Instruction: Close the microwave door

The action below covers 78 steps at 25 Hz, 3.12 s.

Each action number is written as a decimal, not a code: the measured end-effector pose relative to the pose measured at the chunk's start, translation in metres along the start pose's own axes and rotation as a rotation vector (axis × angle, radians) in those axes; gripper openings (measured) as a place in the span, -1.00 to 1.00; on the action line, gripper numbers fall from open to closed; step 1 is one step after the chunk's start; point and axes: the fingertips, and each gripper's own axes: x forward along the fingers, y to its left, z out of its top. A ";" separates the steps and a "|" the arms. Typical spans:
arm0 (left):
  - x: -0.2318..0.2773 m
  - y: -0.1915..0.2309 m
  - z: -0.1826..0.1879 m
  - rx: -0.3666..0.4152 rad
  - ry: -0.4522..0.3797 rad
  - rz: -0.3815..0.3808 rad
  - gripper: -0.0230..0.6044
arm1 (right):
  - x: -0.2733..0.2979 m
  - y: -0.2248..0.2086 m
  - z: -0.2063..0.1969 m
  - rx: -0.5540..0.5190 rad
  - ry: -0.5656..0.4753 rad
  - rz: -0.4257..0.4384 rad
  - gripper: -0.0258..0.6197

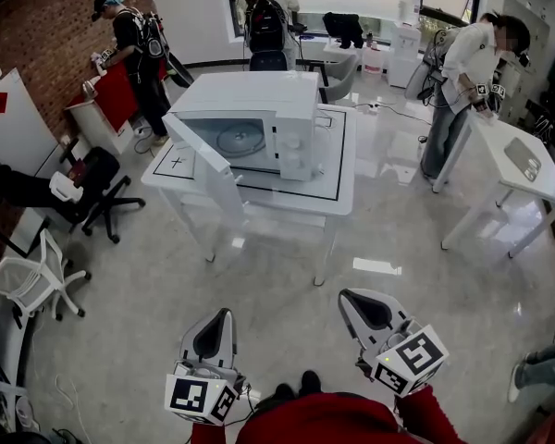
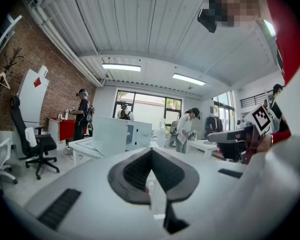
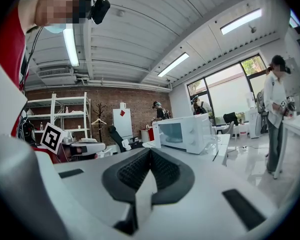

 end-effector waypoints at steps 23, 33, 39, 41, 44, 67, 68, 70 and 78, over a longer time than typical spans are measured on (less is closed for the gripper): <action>0.024 -0.013 0.015 0.080 -0.010 0.039 -0.89 | -0.011 -0.031 0.004 0.015 -0.029 0.014 -0.88; 0.045 0.001 0.016 0.089 -0.014 0.014 -0.89 | 0.018 -0.031 0.004 0.016 -0.015 0.023 -0.88; 0.069 0.027 0.014 0.085 -0.002 0.029 -0.89 | 0.044 -0.040 0.004 0.020 0.004 0.014 -0.88; 0.079 0.037 0.012 0.080 0.009 0.030 -0.89 | 0.053 -0.045 0.003 0.023 0.012 0.006 -0.88; 0.097 0.051 0.011 0.074 0.018 0.026 -0.89 | 0.069 -0.056 0.005 0.027 0.019 -0.008 -0.88; 0.200 0.114 -0.001 0.104 0.147 -0.079 -0.30 | 0.169 -0.101 0.027 0.047 0.061 -0.075 -0.88; 0.204 0.114 -0.002 0.103 0.152 -0.092 -0.30 | 0.172 -0.103 0.027 0.049 0.062 -0.080 -0.88; 0.210 0.113 -0.004 0.101 0.162 -0.116 -0.30 | 0.176 -0.106 0.026 0.053 0.065 -0.088 -0.88; 0.227 0.109 -0.003 0.107 0.166 -0.174 -0.30 | 0.186 -0.116 0.030 0.064 0.064 -0.117 -0.88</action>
